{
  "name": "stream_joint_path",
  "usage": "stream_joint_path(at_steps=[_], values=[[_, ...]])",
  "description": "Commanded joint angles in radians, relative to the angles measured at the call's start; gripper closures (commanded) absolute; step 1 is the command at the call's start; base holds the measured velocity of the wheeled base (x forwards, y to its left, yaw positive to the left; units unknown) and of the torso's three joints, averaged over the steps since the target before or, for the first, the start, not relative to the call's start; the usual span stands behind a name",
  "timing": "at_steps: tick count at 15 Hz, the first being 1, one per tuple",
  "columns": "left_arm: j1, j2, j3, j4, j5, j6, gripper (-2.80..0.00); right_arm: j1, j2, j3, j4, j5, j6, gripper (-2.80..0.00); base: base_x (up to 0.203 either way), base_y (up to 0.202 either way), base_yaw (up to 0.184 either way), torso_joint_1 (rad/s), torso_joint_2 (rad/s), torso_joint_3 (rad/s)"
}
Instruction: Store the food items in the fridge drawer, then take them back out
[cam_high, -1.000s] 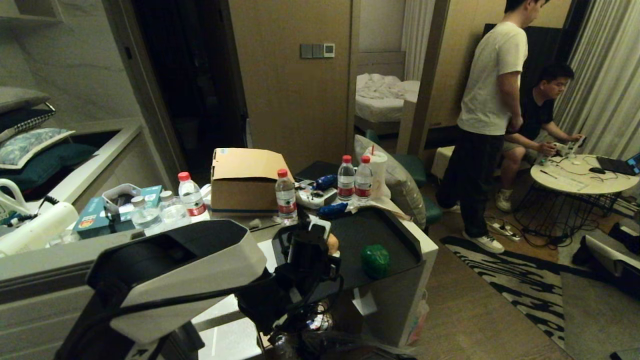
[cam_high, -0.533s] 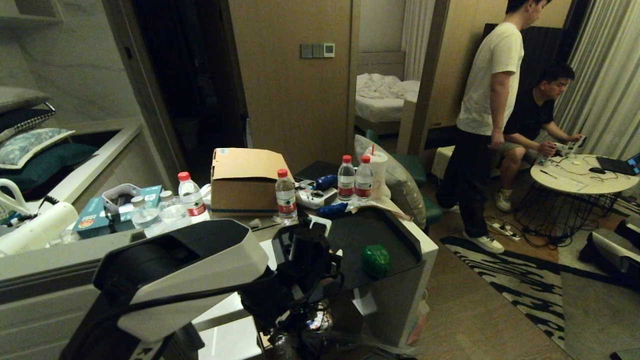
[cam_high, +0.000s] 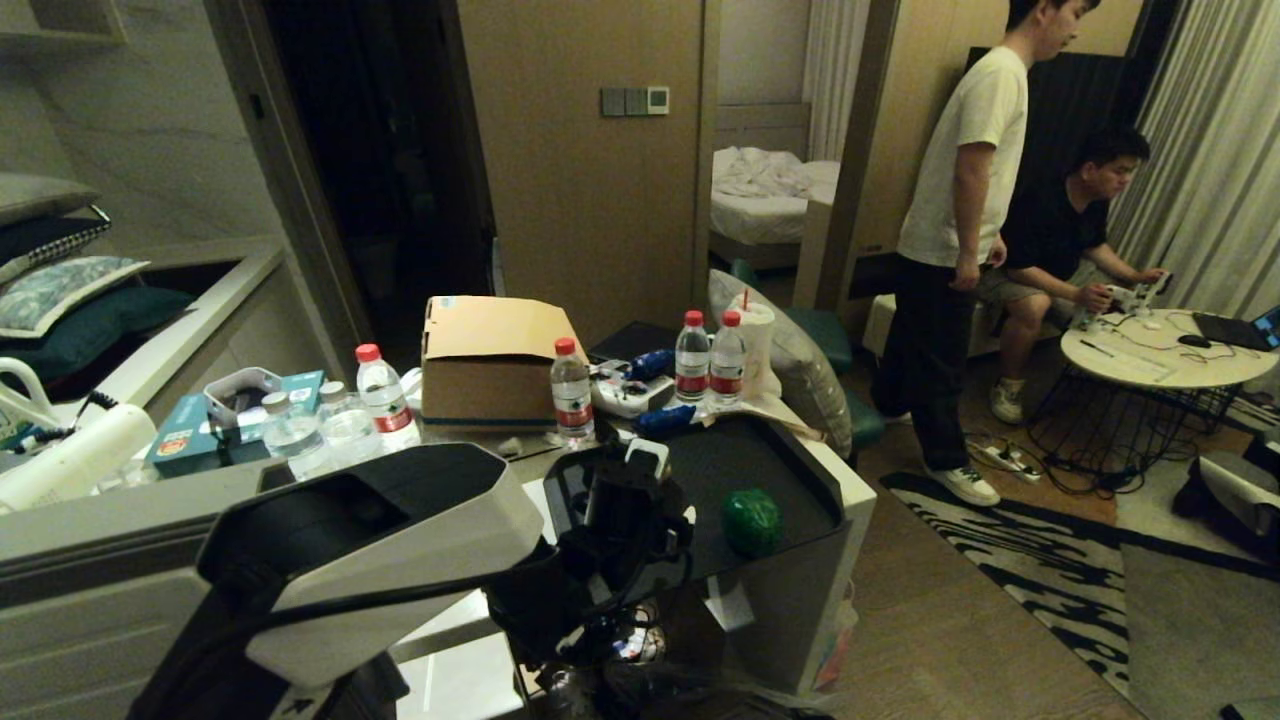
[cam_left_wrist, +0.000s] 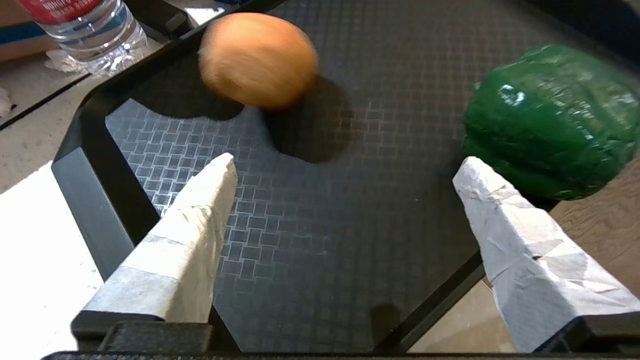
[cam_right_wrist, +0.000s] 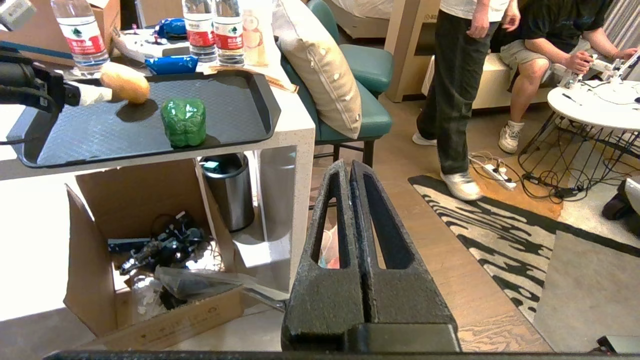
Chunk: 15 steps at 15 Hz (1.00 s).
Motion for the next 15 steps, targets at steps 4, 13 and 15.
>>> stream_joint_path(at_steps=[4, 13, 15], values=[[-0.041, -0.223, 0.121, -0.019, 0.003, -0.002, 0.00, 0.000, 0.000, 0.015, 0.001, 0.003, -0.002, 0.00, 0.000, 0.000, 0.000, 0.000, 0.00, 0.000], [-0.110, -0.987, 0.561, 0.031, 0.001, -0.005, 0.00, 0.000, 0.001, 0.015, 0.001, 0.007, -0.004, 0.00, 0.000, 0.000, 0.000, 0.000, 0.00, 0.000], [-0.019, -1.137, 0.649, 0.097, 0.013, 0.002, 0.00, 0.000, 0.001, 0.015, 0.001, 0.017, -0.006, 0.00, 0.000, 0.000, 0.000, 0.000, 0.00, 0.000]])
